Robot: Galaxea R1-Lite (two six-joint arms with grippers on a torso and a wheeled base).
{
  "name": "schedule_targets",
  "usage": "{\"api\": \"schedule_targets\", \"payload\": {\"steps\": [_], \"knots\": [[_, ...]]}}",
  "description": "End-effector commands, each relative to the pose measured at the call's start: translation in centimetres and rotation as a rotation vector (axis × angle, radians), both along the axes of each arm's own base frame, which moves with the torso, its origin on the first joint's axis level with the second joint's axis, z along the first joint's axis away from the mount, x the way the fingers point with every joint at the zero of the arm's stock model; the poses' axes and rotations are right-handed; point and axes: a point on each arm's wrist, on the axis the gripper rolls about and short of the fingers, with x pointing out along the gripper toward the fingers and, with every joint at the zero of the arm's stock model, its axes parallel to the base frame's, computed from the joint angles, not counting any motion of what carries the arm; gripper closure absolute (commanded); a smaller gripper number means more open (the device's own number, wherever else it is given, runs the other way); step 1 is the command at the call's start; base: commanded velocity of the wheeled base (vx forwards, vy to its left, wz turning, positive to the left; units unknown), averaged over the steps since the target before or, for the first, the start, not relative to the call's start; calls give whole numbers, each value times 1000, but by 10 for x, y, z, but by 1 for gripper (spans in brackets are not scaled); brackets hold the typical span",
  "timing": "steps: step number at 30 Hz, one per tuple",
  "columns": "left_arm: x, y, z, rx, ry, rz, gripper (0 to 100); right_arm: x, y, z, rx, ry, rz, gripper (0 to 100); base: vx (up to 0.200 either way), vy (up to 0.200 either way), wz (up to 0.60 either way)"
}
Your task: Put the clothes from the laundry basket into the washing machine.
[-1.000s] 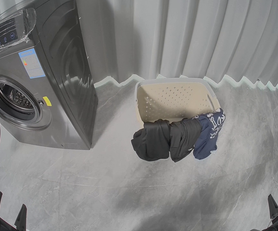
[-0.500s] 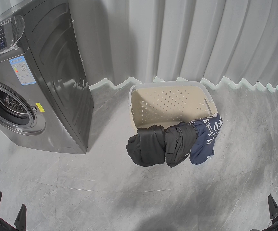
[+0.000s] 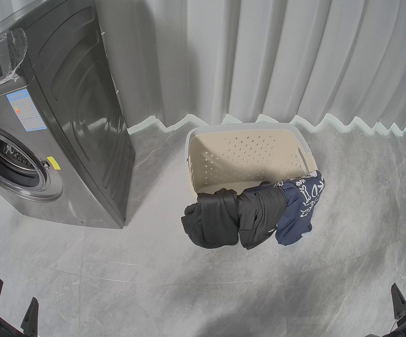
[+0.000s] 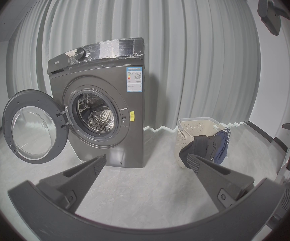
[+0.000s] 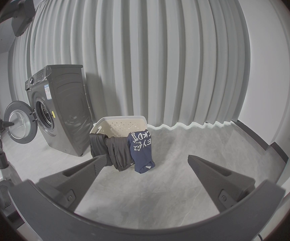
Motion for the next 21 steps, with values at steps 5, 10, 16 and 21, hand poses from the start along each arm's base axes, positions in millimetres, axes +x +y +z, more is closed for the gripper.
{"api": "schedule_targets", "payload": {"steps": [5, 10, 16, 21], "knots": [[0, 0, -5, 0, -2, 0, 0, 0, 0, -4, 0, -2, 1, 0, 0, -120, 0], [0, 0, -5, 0, -2, 0, 0, 0, 0, -5, 0, 0, 1, 0, 0, 0, 0], [0, 0, -5, 0, -2, 0, 0, 0, 0, -5, 0, 0, 1, 0, 0, 0, 0], [0, 0, -5, 0, -2, 0, 0, 0, 0, -5, 0, 0, 1, 0, 0, 0, 0]]}}
